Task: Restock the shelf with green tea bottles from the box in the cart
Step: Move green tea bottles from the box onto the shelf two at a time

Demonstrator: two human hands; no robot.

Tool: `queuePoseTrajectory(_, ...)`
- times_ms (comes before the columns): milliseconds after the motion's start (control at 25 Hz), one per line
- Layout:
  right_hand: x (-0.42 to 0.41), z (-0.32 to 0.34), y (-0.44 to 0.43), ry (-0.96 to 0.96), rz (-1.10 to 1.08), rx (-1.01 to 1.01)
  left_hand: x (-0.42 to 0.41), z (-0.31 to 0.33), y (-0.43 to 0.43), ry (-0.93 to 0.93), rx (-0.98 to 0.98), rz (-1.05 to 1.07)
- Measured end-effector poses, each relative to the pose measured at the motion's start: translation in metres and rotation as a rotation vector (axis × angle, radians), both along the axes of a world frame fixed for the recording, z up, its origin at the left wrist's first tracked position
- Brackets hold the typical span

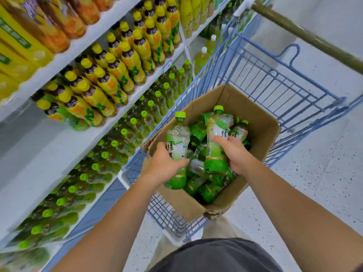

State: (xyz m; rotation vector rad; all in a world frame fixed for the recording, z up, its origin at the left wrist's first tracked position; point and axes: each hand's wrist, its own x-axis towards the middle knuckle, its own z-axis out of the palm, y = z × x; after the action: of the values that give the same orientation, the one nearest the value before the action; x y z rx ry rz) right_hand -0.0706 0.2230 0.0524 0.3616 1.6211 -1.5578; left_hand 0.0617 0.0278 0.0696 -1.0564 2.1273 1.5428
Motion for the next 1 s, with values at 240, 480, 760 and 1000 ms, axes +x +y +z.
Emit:
queuePoseTrajectory(240,0.051,0.049,-0.01,0.187,0.052,0.093,0.031,0.032,-0.013,0.134,-0.01,-0.026)
queuePoseTrajectory(480,0.093,0.088,-0.014,0.317,0.145,0.148,0.064,0.062,-0.016,0.267,-0.011,0.026)
queuePoseTrajectory(760,0.148,0.114,-0.039,0.438,0.333,0.067,0.147,0.112,-0.009,0.303,-0.193,0.301)
queuePoseTrajectory(1000,0.21,0.122,-0.074,0.432,0.534,-0.034,0.233,0.13,-0.011,0.304,-0.206,0.419)
